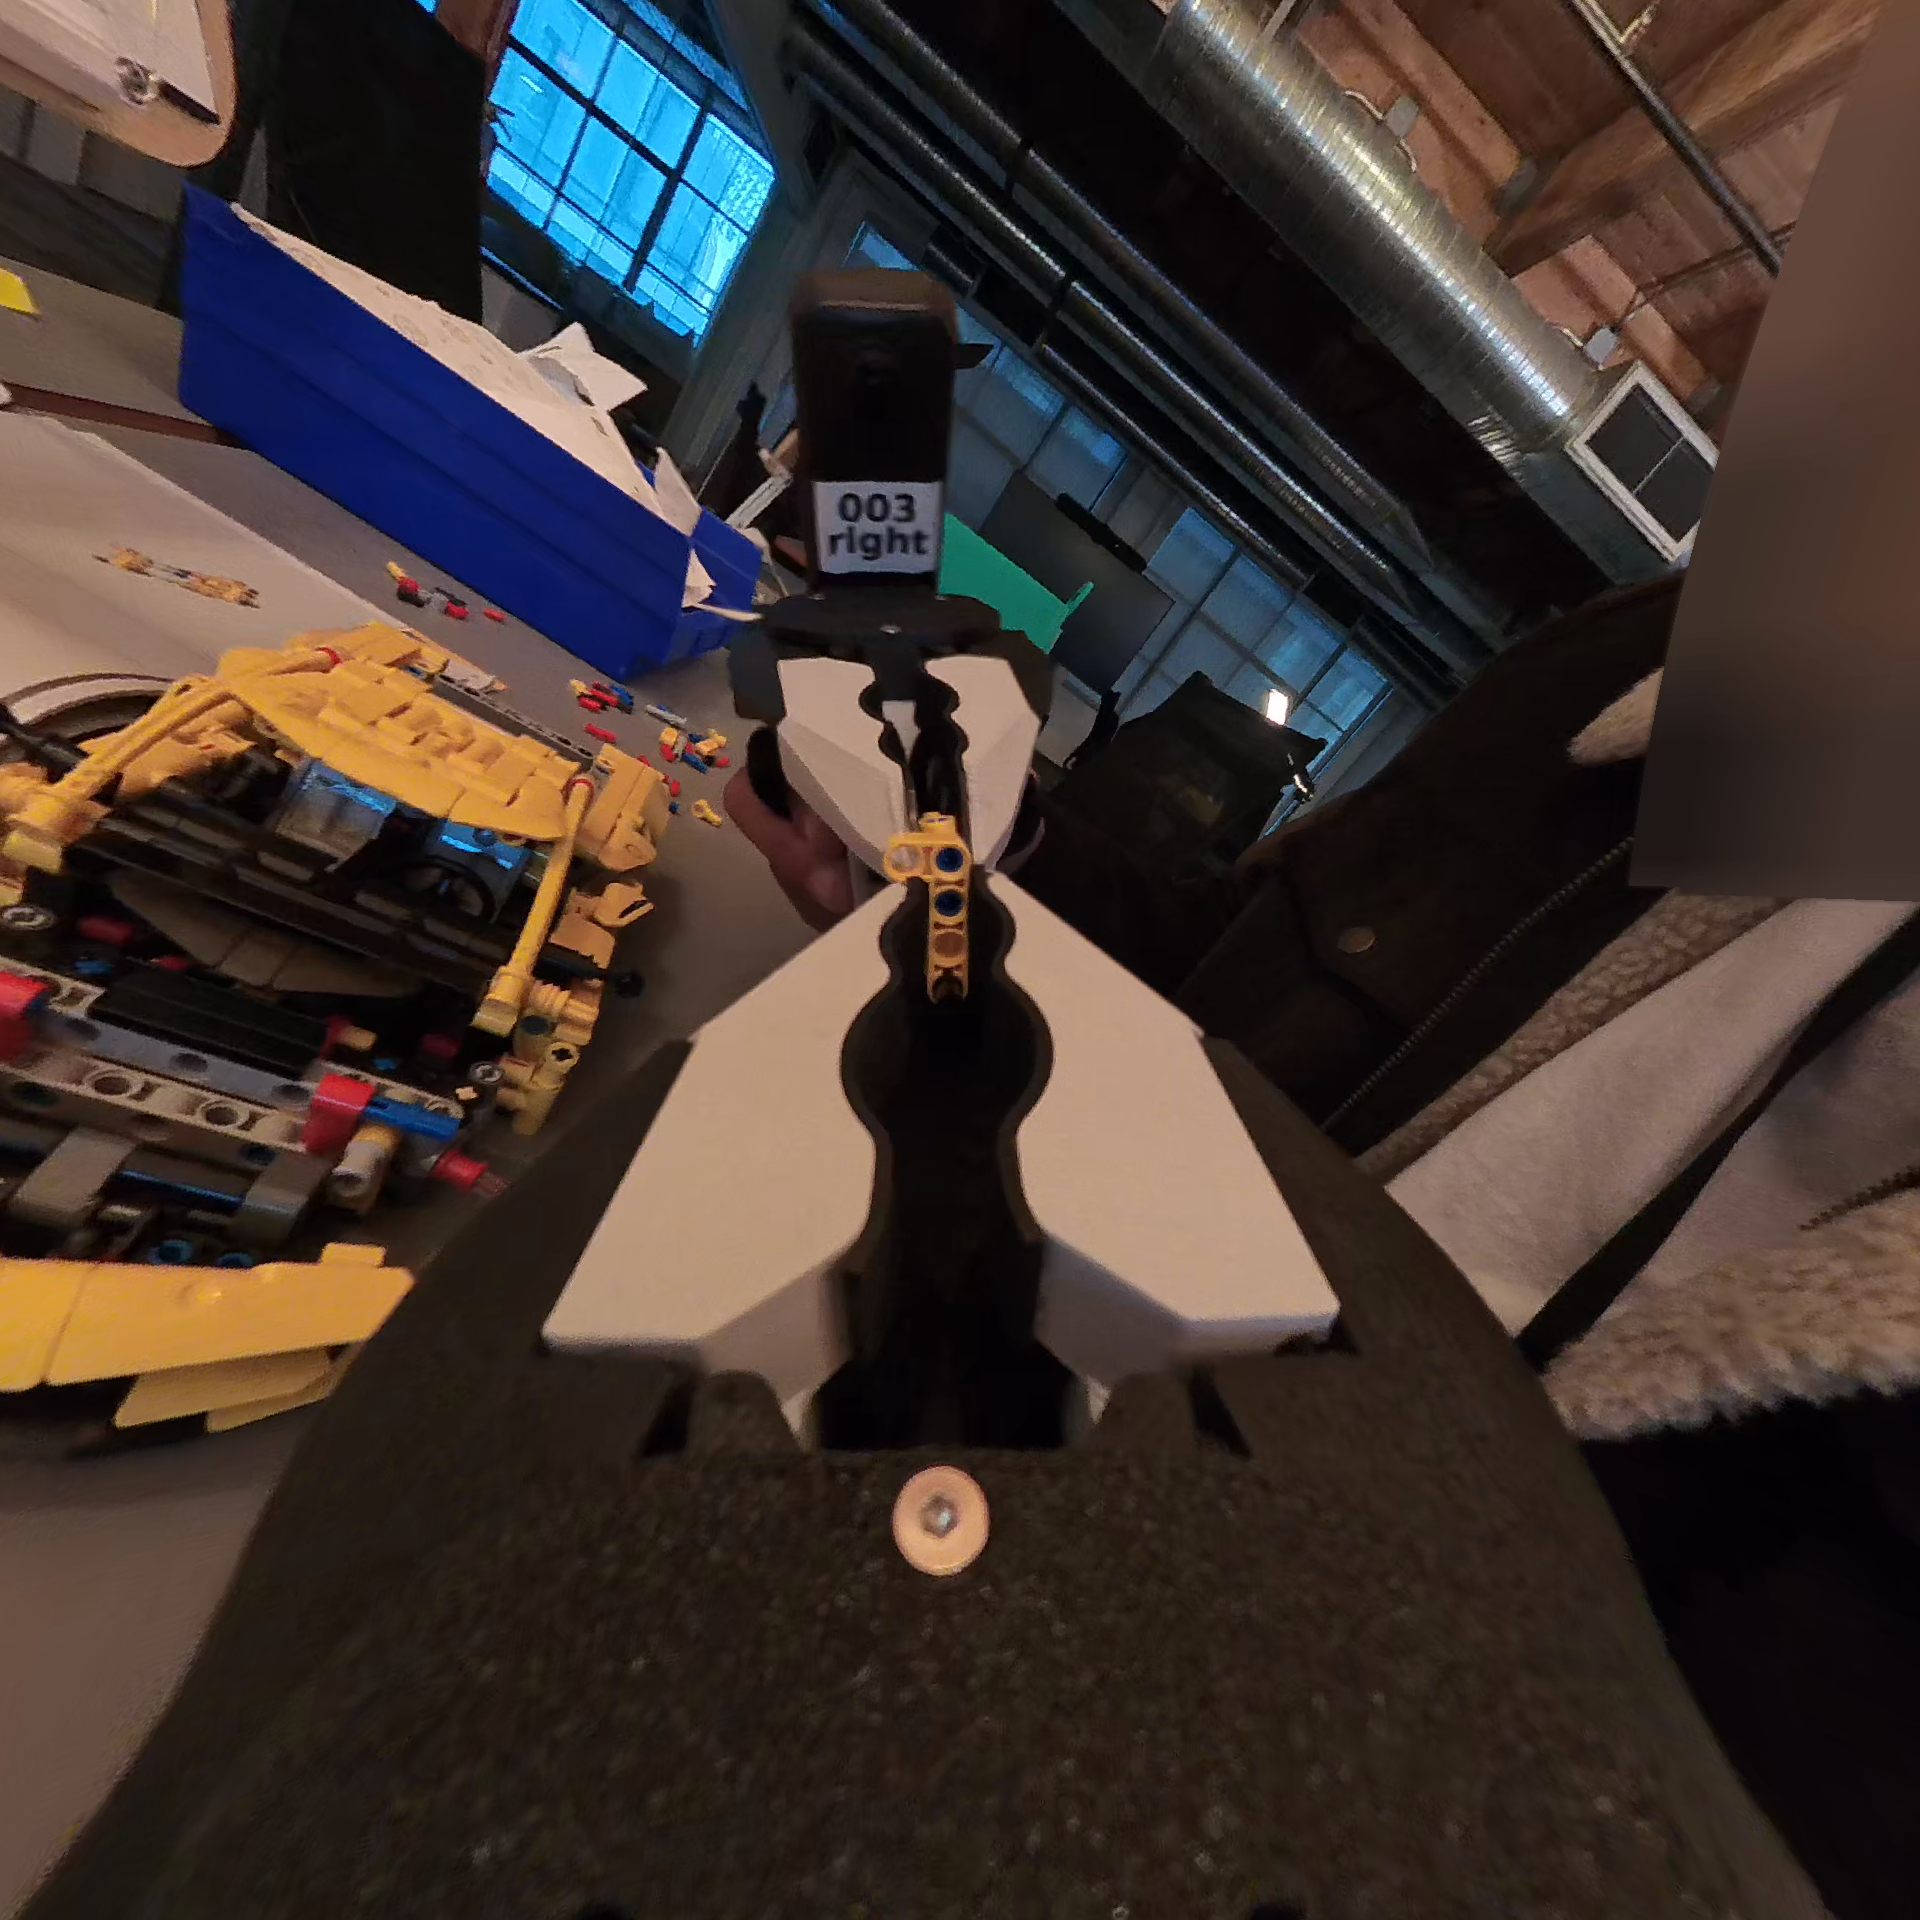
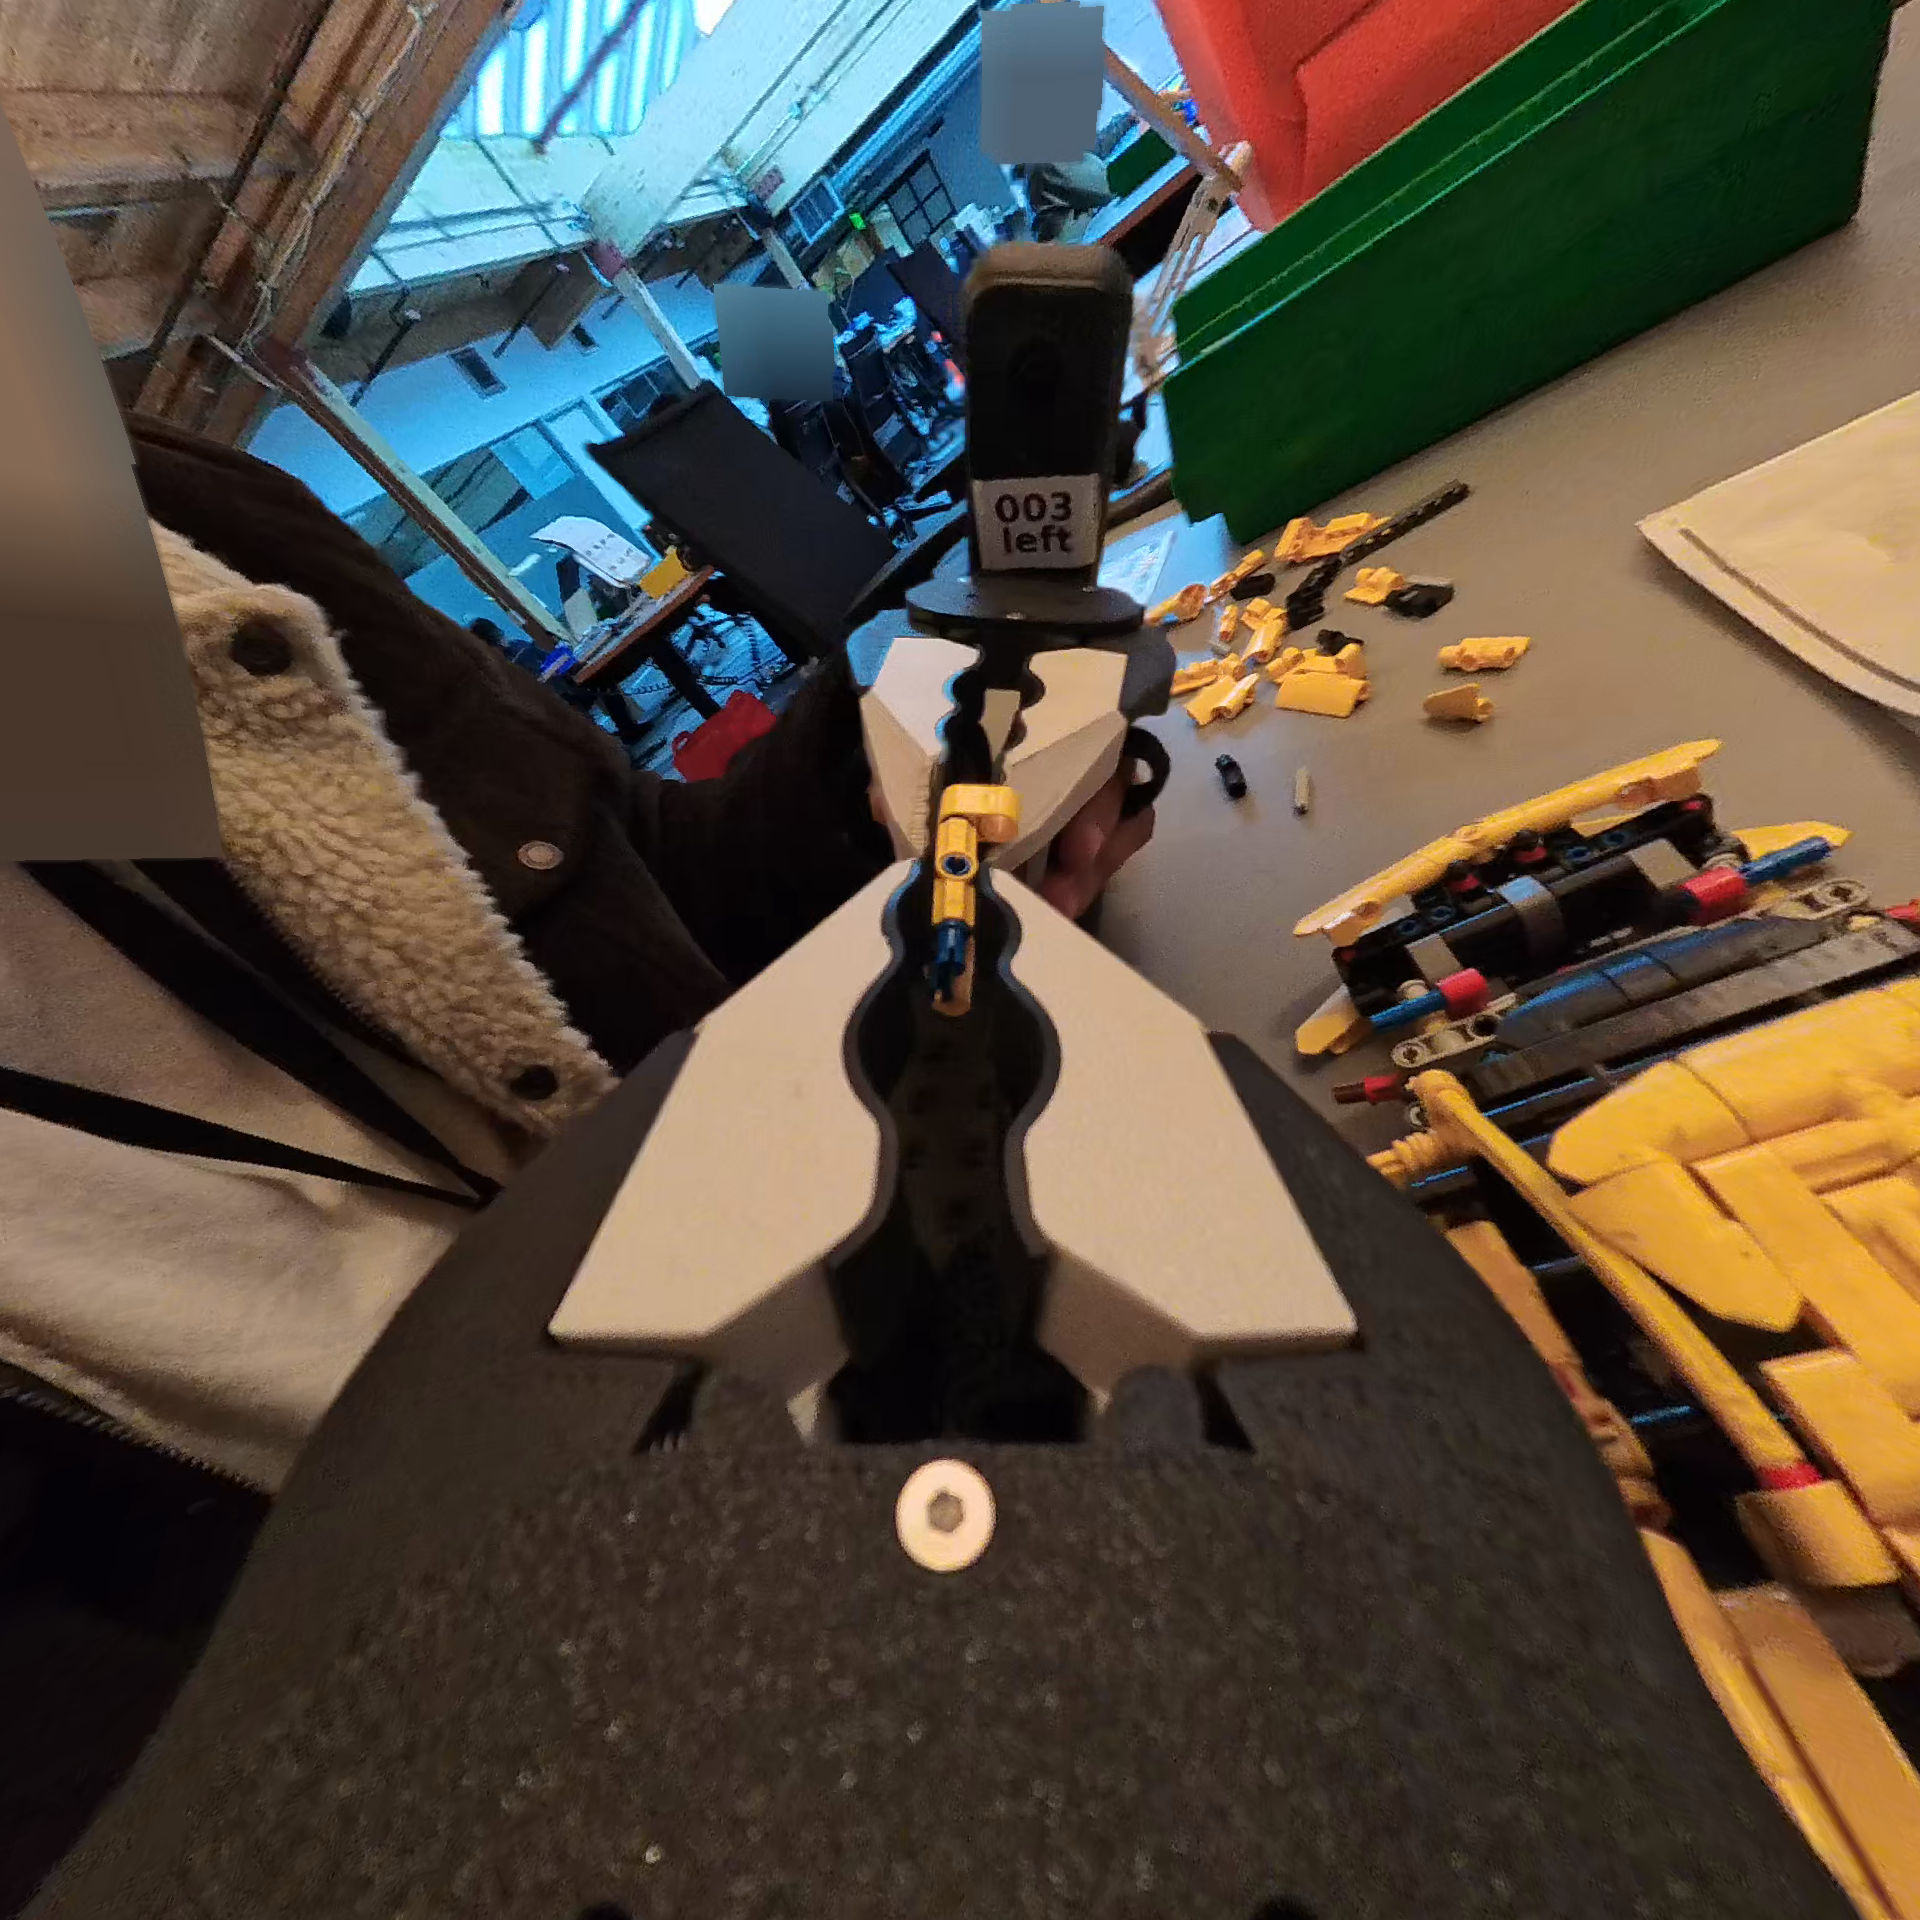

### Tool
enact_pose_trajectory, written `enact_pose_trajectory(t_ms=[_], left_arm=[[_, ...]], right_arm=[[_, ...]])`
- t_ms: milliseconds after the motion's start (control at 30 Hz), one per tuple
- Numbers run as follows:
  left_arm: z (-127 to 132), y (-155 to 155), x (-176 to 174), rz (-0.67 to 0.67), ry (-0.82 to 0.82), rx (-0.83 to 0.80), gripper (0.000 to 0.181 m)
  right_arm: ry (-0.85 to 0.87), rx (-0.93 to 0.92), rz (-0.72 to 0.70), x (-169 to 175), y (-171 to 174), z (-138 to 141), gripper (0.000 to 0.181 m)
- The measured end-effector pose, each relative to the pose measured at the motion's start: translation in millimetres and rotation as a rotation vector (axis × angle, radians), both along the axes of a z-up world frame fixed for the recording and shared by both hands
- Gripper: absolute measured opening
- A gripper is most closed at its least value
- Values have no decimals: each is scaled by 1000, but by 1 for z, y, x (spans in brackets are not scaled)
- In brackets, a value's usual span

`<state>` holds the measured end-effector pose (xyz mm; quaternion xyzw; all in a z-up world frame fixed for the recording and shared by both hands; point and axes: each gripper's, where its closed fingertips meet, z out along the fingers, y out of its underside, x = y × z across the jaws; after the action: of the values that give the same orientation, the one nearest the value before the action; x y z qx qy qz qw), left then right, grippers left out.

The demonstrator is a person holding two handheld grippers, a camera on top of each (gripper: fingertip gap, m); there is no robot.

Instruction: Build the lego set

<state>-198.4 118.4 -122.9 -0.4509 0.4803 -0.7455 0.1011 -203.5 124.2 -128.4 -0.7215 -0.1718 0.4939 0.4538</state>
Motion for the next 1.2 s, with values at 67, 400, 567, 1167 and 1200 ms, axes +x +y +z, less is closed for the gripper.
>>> enact_pose_trajectory(t_ms=[67, 400, 567, 1167, 1200], left_arm=[[-4, 1, 3, 4, 32, -1, 7], [7, 21, 11, 361, -101, 501, 7], [6, 21, 16, 473, -167, 879, 7], [-25, 30, 38, 610, -199, 1606, 7], [-25, 32, 38, 620, -192, 1624, 7]], right_arm=[[-27, -8, -13, 2, 2, -4, 6], [-79, 87, -251, 32, 23, 9, 45], [-142, 130, -336, 39, 28, 13, 59], [-267, 16, -403, 38, 37, -18, 56], [-268, 16, -406, 38, 37, -18, 53]])
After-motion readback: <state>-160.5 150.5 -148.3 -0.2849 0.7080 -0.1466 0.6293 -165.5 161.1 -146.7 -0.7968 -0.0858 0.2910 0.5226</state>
